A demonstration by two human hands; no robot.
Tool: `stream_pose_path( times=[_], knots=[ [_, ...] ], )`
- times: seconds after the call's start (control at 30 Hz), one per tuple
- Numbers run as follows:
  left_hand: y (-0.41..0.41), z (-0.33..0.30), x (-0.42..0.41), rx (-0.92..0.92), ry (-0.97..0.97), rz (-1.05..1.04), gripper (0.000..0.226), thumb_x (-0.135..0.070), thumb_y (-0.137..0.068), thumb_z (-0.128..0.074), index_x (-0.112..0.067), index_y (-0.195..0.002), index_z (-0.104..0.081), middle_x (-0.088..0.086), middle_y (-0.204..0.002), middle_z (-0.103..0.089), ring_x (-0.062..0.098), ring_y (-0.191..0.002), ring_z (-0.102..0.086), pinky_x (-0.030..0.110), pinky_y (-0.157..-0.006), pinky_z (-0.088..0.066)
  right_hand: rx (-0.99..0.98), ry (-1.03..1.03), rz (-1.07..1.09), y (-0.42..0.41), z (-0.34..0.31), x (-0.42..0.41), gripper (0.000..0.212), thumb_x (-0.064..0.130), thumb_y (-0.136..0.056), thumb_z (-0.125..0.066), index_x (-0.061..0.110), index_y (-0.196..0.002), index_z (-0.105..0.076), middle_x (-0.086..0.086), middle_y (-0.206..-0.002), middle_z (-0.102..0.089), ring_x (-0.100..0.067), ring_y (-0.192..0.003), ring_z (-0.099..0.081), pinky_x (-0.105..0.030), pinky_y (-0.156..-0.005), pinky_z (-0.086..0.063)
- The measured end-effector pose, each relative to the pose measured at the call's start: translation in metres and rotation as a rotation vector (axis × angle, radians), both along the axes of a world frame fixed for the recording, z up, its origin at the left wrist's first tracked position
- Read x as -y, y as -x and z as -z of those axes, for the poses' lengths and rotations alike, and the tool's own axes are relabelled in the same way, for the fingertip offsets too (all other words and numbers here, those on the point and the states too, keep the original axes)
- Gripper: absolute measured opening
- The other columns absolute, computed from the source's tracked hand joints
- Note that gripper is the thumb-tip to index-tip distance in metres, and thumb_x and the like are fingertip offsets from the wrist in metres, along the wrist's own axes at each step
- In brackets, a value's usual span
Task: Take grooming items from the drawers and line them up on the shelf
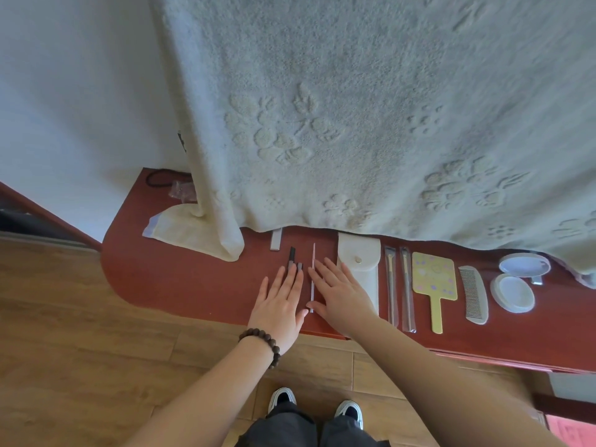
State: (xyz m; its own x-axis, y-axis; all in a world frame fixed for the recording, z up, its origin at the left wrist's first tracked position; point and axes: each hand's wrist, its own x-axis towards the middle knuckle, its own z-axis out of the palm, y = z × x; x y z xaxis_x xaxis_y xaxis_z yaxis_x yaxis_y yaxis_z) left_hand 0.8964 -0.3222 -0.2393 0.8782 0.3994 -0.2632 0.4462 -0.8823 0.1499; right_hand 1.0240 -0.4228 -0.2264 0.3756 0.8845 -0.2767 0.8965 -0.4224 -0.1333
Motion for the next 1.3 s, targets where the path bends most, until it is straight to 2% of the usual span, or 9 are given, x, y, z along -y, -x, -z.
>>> stream_pose_path(
  times=[0.2, 0.47, 0.7, 0.8, 0.93, 1.03, 1.3],
  knots=[
    [-0.002, 0.001, 0.003, 0.0, 0.001, -0.004, 0.07, -0.048, -0.099, -0.026, -0.018, -0.15, 0.011, 0.0, -0.159, 0.015, 0.018, -0.147, 0.012, 0.044, -0.12, -0.004, -0.027, -0.023, 0.033, -0.001, -0.004, 0.008, 0.07, 0.055, -0.096, -0.034, 0.022, -0.152, -0.009, 0.002, -0.161, -0.005, -0.016, -0.148, 0.006, -0.034, -0.117, 0.011],
    [-0.007, -0.001, 0.007, -0.017, 0.008, -0.012, 0.068, -0.05, -0.099, -0.022, -0.02, -0.149, 0.012, -0.002, -0.159, 0.014, 0.02, -0.146, 0.013, 0.046, -0.12, -0.004, 0.04, -0.016, 0.111, 0.001, -0.006, 0.013, 0.066, 0.051, -0.098, -0.03, 0.02, -0.153, -0.011, 0.001, -0.161, -0.003, -0.018, -0.147, 0.011, -0.034, -0.111, 0.018],
    [-0.008, -0.002, 0.01, -0.015, 0.011, -0.023, 0.068, -0.049, -0.099, -0.024, -0.02, -0.15, 0.011, -0.001, -0.159, 0.013, 0.021, -0.146, 0.012, 0.047, -0.12, -0.002, 0.073, 0.051, 0.075, -0.006, -0.006, 0.016, 0.059, 0.045, -0.101, -0.023, 0.019, -0.152, -0.01, -0.001, -0.161, -0.007, -0.021, -0.148, 0.009, -0.042, -0.12, 0.007],
    [-0.005, -0.004, 0.012, -0.002, 0.017, -0.052, 0.069, -0.05, -0.099, -0.025, -0.021, -0.15, 0.011, -0.001, -0.159, 0.014, 0.021, -0.147, 0.011, 0.046, -0.12, -0.002, 0.078, 0.018, 0.093, -0.006, -0.008, 0.019, 0.061, 0.049, -0.099, -0.016, 0.019, -0.152, -0.01, 0.0, -0.161, -0.005, -0.02, -0.148, 0.009, -0.04, -0.12, 0.009],
    [-0.001, -0.01, 0.015, 0.026, 0.029, -0.096, 0.068, -0.05, -0.099, -0.023, -0.022, -0.149, 0.013, -0.002, -0.159, 0.013, 0.02, -0.146, 0.013, 0.044, -0.12, 0.001, -0.008, -0.014, 0.225, -0.001, -0.011, 0.036, 0.06, 0.048, -0.101, -0.022, 0.022, -0.153, -0.004, 0.005, -0.161, 0.006, -0.015, -0.145, 0.019, -0.034, -0.117, 0.013],
    [0.0, -0.016, 0.017, 0.048, 0.029, -0.106, 0.069, -0.051, -0.099, -0.022, -0.022, -0.149, 0.014, -0.002, -0.159, 0.015, 0.02, -0.146, 0.014, 0.043, -0.119, 0.003, -0.057, -0.047, 0.361, 0.008, -0.013, 0.058, 0.06, 0.047, -0.101, -0.026, 0.023, -0.153, -0.007, 0.003, -0.161, 0.007, -0.012, -0.141, 0.024, -0.033, -0.115, 0.014],
    [0.005, -0.026, 0.035, 0.071, 0.019, -0.075, 0.069, -0.053, -0.097, -0.02, -0.02, -0.15, 0.011, 0.0, -0.16, 0.011, 0.021, -0.146, 0.015, 0.044, -0.12, 0.002, -0.089, -0.167, 0.644, 0.036, -0.013, 0.101, 0.059, 0.045, -0.1, -0.034, 0.025, -0.152, -0.015, 0.003, -0.161, -0.001, -0.012, -0.146, 0.014, -0.033, -0.118, 0.008]
  ],
)
